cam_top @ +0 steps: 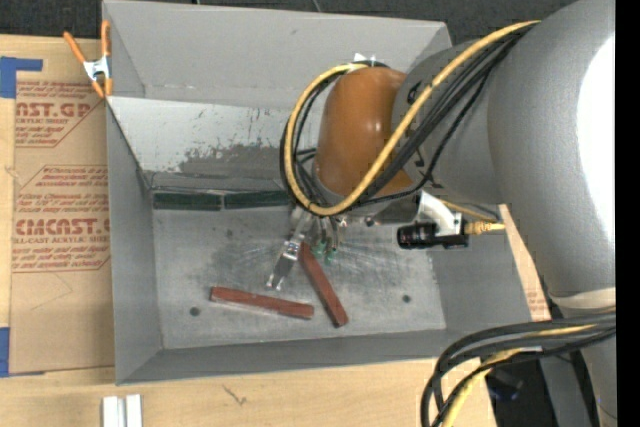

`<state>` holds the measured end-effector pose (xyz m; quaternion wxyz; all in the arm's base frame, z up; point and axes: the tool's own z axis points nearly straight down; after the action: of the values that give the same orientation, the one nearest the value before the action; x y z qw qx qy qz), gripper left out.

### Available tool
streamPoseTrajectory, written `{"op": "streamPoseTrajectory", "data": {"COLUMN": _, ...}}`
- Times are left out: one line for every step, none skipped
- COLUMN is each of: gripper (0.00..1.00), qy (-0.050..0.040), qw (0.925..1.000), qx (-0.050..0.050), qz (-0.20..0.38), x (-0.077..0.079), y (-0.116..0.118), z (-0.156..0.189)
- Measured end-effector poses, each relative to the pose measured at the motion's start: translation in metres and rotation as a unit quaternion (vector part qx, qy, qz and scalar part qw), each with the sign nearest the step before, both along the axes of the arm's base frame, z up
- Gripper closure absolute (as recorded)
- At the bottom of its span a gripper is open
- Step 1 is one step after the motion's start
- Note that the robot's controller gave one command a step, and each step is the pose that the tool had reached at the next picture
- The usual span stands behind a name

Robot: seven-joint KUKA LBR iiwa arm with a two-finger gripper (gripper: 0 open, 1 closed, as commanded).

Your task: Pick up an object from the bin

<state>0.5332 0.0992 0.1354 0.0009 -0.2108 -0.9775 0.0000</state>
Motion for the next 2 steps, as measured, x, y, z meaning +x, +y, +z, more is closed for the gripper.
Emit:
{"op": "streamPoseTrajectory", "data": {"gripper": 0.0, "qy": -0.0008, "qw": 1.0, "qx": 0.0, "qz": 0.001, "x": 0.001, "y": 0.0, "z": 0.0}}
{"op": "streamPoseTrajectory", "data": {"gripper": 1.0, "qy": -0.0039, "qw": 0.9998, "qx": 0.001, "qz": -0.017, "x": -0.042, "y": 0.014, "z": -0.059}}
